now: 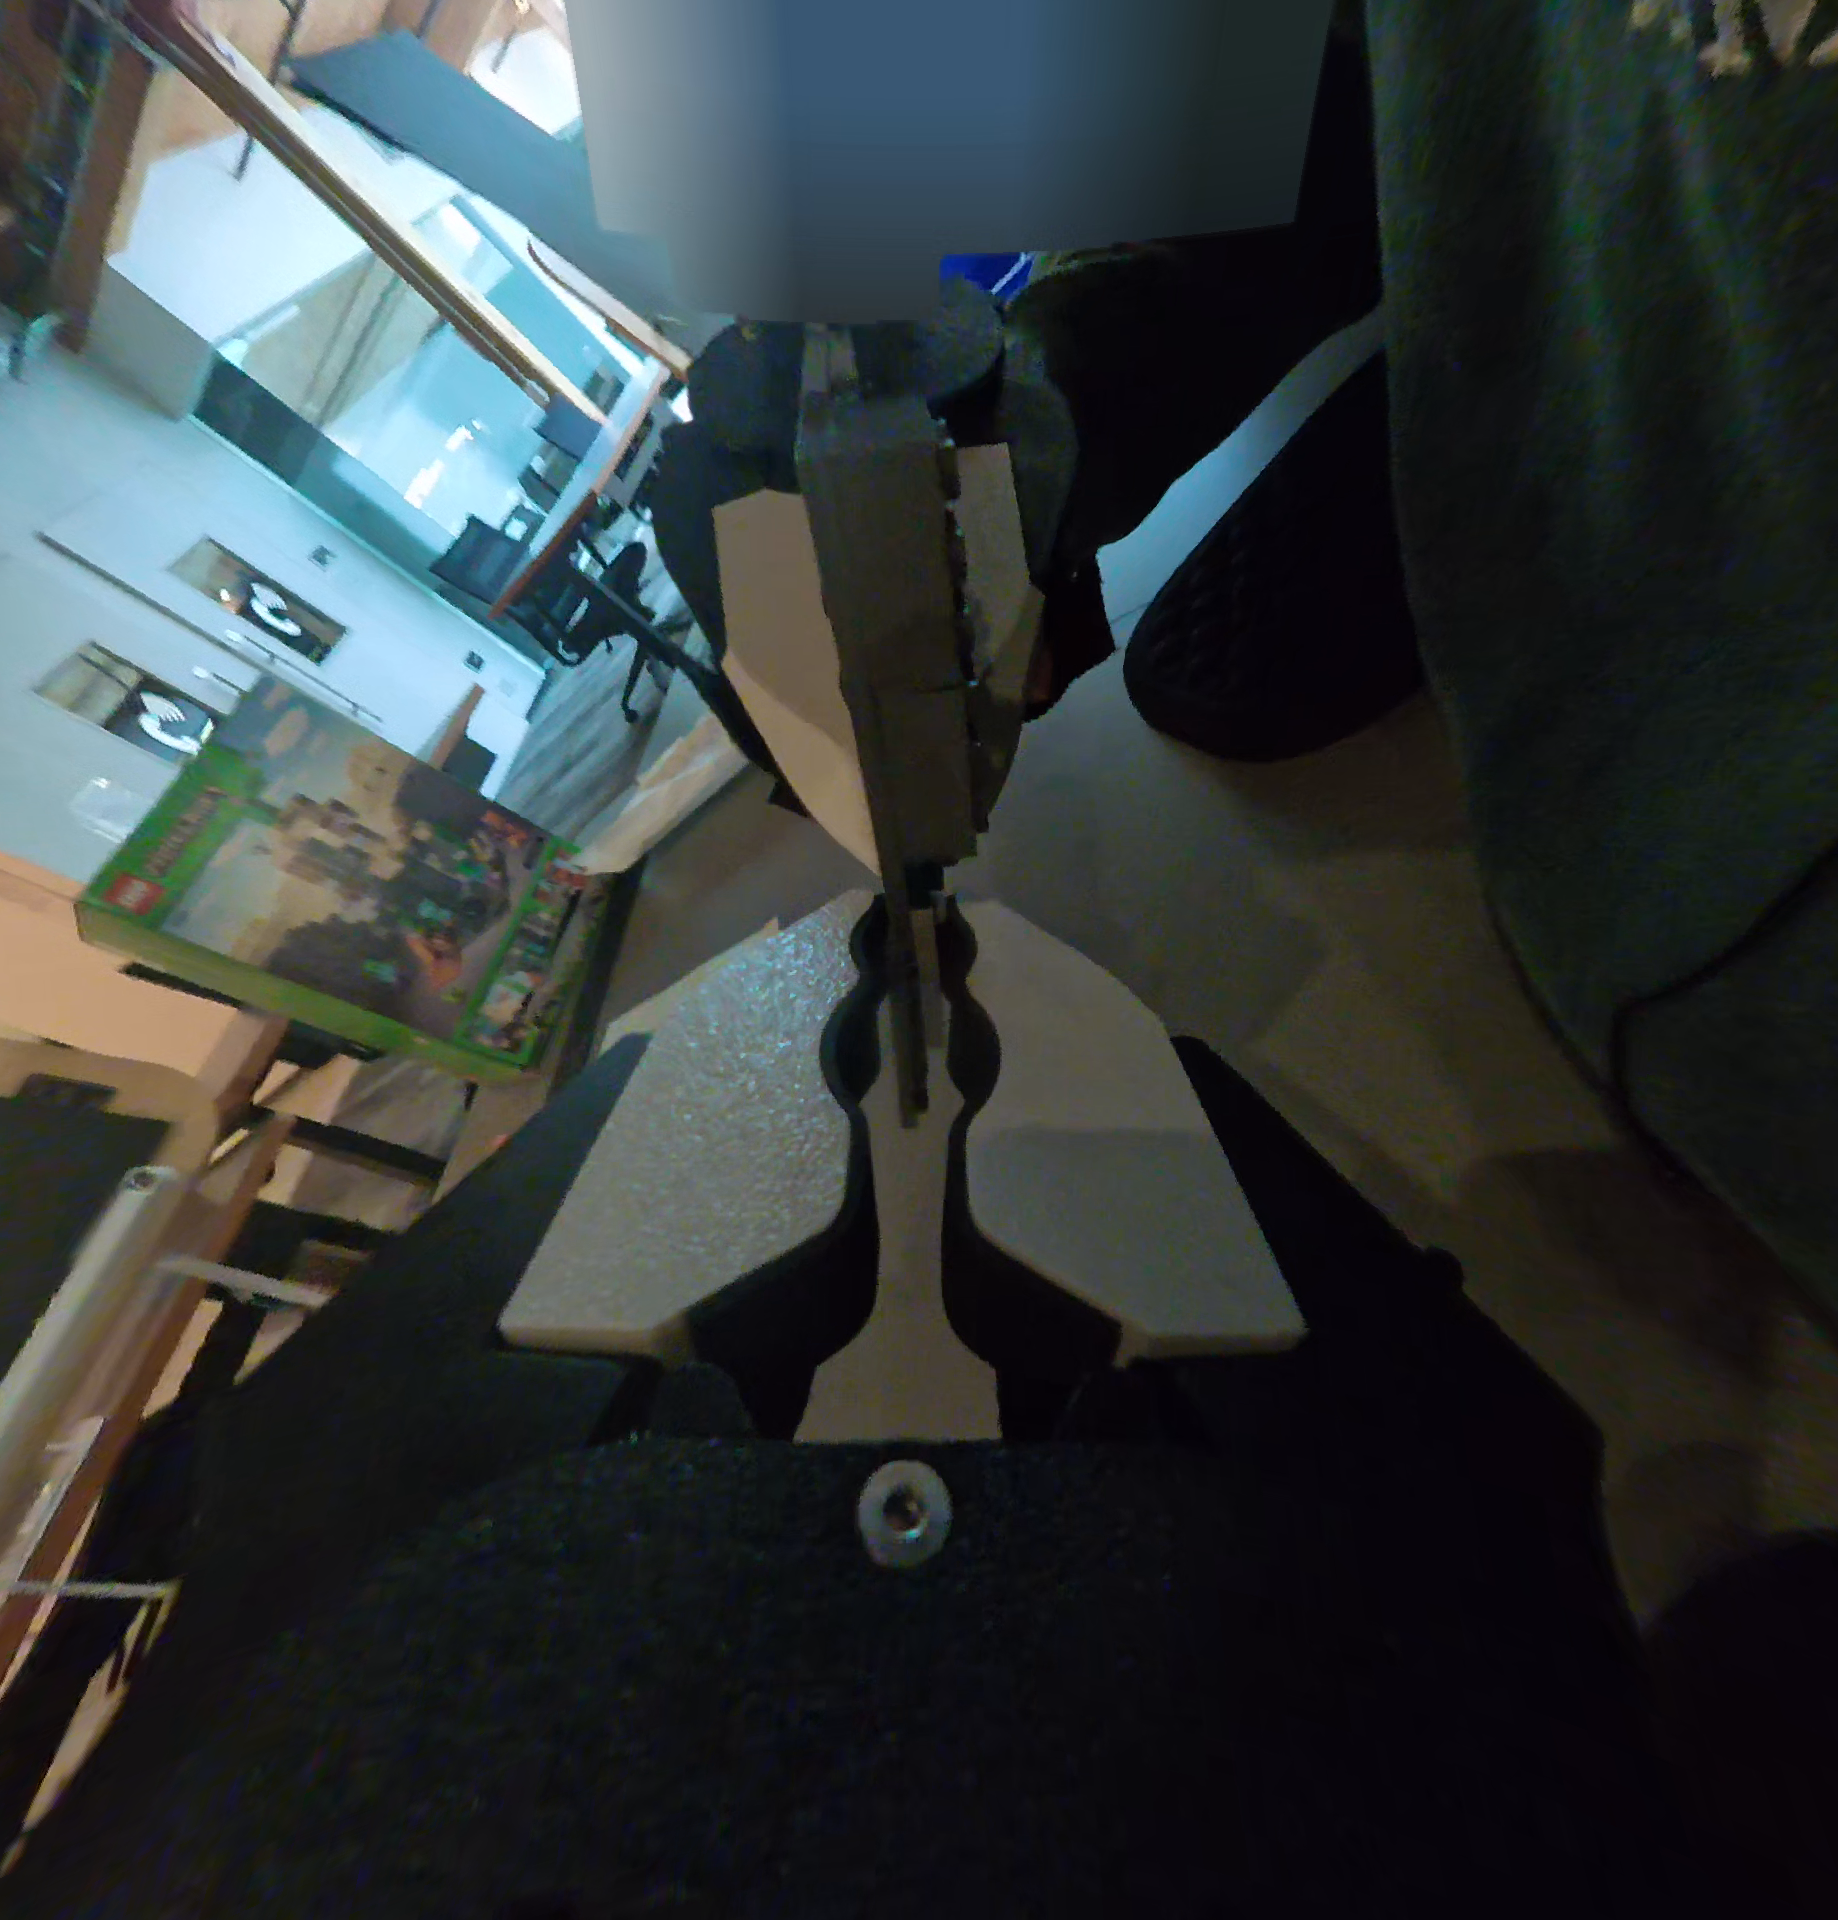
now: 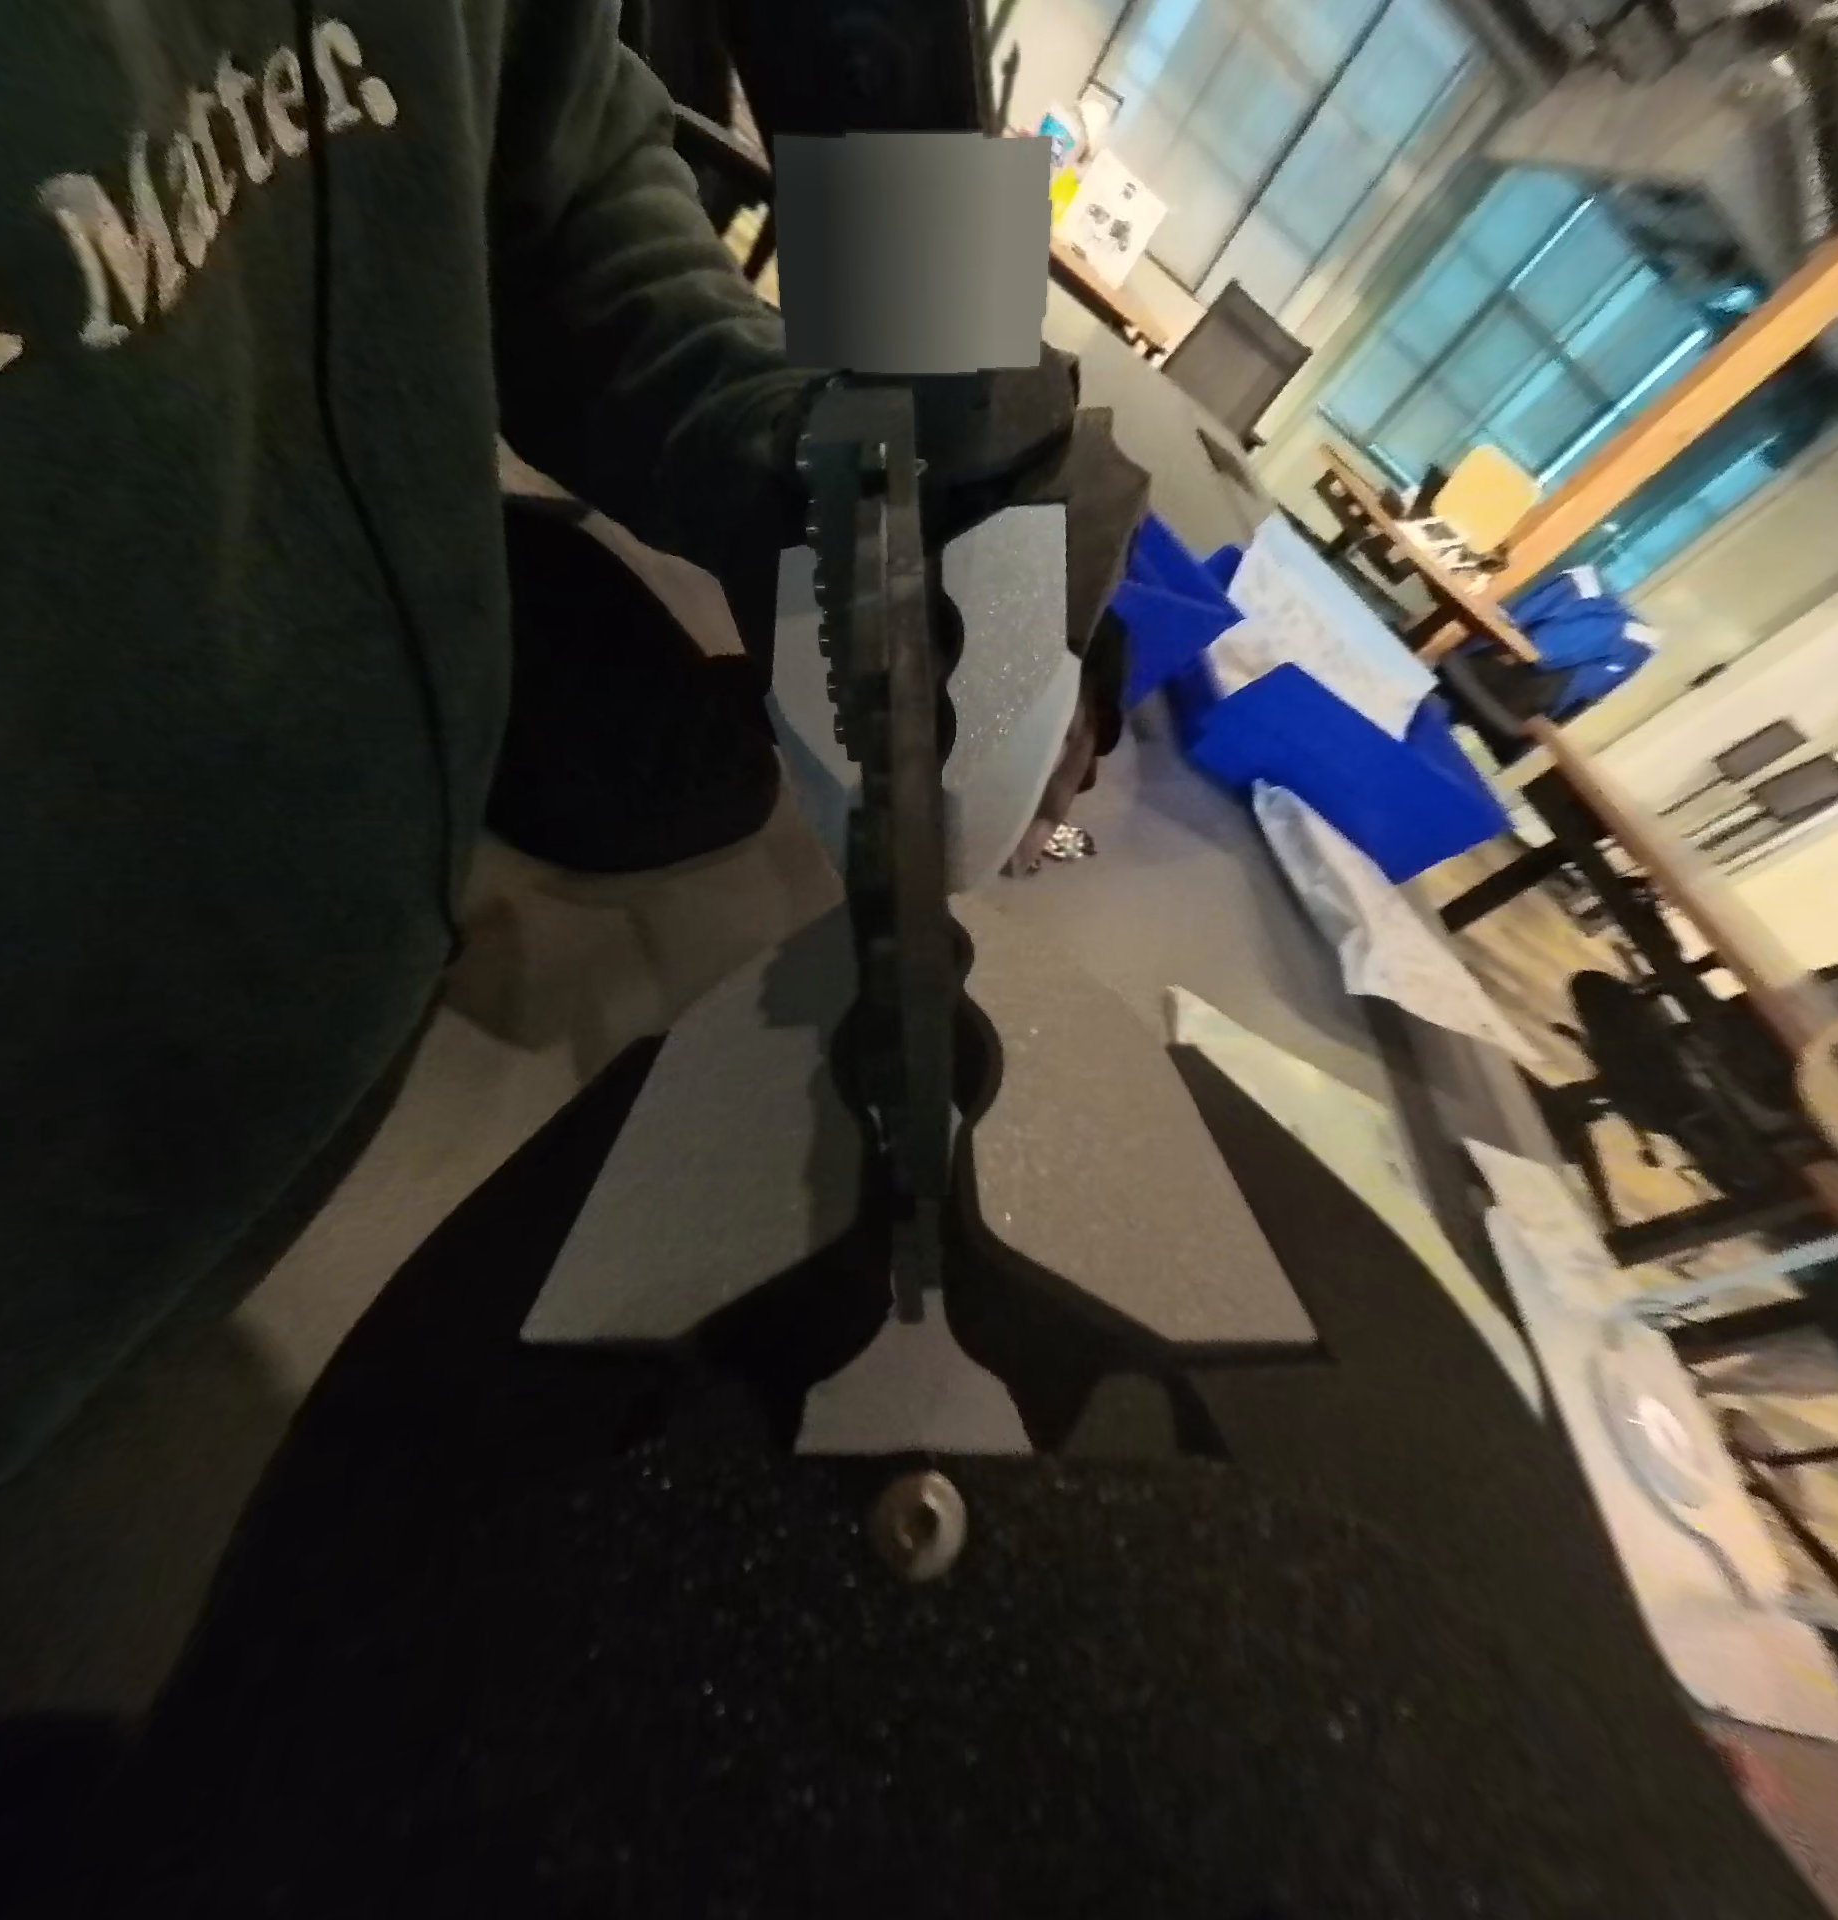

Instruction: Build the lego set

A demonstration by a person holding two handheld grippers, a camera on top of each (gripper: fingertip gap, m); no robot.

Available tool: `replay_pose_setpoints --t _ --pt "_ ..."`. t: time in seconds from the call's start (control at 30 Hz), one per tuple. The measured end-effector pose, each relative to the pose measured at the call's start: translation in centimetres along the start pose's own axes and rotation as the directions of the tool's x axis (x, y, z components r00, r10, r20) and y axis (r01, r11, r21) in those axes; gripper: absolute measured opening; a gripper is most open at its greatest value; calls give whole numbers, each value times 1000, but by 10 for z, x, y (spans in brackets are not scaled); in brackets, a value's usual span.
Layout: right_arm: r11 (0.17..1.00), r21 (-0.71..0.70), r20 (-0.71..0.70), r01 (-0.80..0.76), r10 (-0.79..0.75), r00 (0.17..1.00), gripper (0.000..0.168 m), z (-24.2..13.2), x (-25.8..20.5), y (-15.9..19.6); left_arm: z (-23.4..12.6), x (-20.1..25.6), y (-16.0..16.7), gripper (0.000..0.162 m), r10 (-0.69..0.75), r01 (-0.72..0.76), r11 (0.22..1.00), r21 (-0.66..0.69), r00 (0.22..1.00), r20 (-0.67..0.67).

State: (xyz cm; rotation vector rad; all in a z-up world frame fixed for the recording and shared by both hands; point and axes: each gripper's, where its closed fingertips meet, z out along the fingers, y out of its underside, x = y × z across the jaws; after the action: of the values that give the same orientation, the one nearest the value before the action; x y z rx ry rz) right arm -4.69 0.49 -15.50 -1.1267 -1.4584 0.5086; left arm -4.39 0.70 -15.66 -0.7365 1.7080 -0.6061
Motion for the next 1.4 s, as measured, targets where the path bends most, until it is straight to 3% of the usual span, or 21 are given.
replay_pose_setpoints --t 0.03,0.27,0.6,0.7,0.8,1.13,1.3,1.4 --pt "1000 8 7 -7 7 1000 6 1 0 2 1 0 2 9 -7 7 1000 -15 1000 -1" --pt "998 66 -61 -4 8 998 7 5 8 -1 2 -4 9 8 -116 116 993 -36 993 14" --pt "995 72 -18 -73 74 997 8 6 4 -1 8 -1 11 8 -147 146 987 -69 989 -9" --pt "989 103 -3 -103 104 995 8 5 6 -4 5 -2 11 24 -176 176 982 -64 984 2" --pt "987 114 11 -114 113 994 8 4 6 -3 2 -3 5 9 -183 183 983 -31 983 1" --pt "974 184 26 -130 128 991 8 4 4 -7 1 -1 1 8 -173 172 984 -53 985 -26" --pt "991 89 -2 -102 103 995 20 9 5 6 3 -1 2 8 -171 168 982 -86 984 -38" --pt "994 88 -26 -72 74 997 8 7 6 5 3 -4 1 8 -174 170 980 -102 984 -39"
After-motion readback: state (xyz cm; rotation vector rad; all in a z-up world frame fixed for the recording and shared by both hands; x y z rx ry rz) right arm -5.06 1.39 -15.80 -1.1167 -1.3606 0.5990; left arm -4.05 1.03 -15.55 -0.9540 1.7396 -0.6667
